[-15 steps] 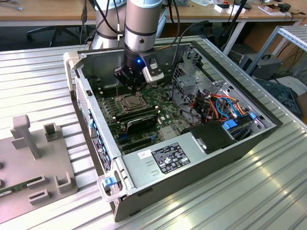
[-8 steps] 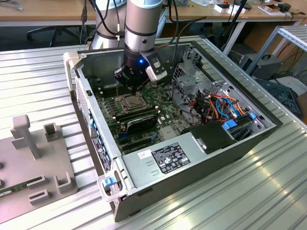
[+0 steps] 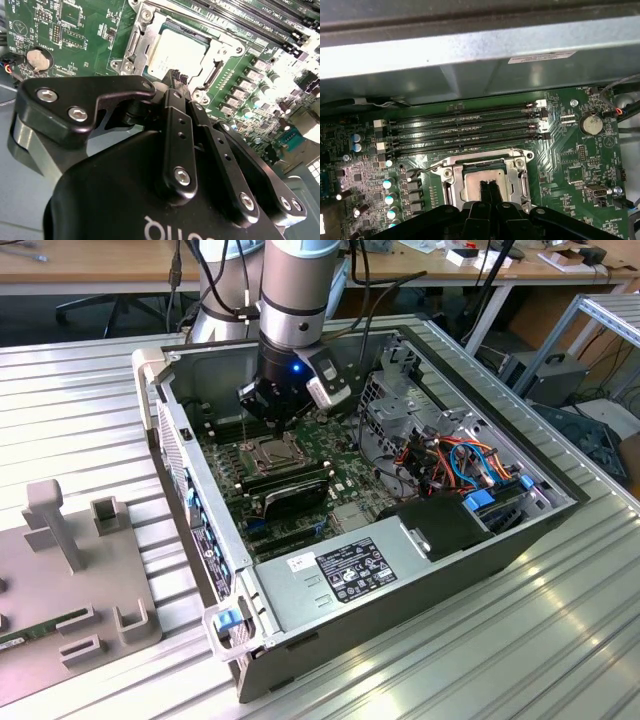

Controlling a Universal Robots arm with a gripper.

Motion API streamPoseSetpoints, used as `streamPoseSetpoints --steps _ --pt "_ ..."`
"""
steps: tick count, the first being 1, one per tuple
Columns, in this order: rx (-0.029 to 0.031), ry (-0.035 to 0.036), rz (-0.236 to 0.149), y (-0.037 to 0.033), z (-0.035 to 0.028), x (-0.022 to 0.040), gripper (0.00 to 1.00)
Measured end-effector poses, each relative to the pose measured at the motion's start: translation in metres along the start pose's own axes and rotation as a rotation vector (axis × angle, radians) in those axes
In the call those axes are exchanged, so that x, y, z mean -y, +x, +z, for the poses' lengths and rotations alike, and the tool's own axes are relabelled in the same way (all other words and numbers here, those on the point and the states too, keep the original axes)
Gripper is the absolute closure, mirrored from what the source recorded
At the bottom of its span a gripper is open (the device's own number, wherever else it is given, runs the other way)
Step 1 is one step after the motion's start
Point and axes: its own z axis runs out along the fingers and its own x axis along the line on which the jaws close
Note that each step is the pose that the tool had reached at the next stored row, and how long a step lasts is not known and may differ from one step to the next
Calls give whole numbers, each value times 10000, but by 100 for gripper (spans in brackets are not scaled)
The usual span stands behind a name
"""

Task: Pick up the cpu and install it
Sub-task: 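Install the first cpu locking lever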

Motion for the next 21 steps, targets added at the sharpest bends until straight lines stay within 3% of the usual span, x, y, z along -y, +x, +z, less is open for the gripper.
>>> streamPoseSetpoints --steps 7,13,21 --pt "-38 -54 -1312 0 1 0 89" --pt "-39 -57 -1356 28 1 4 89" --pt "-39 -56 -1355 177 -1 24 89"
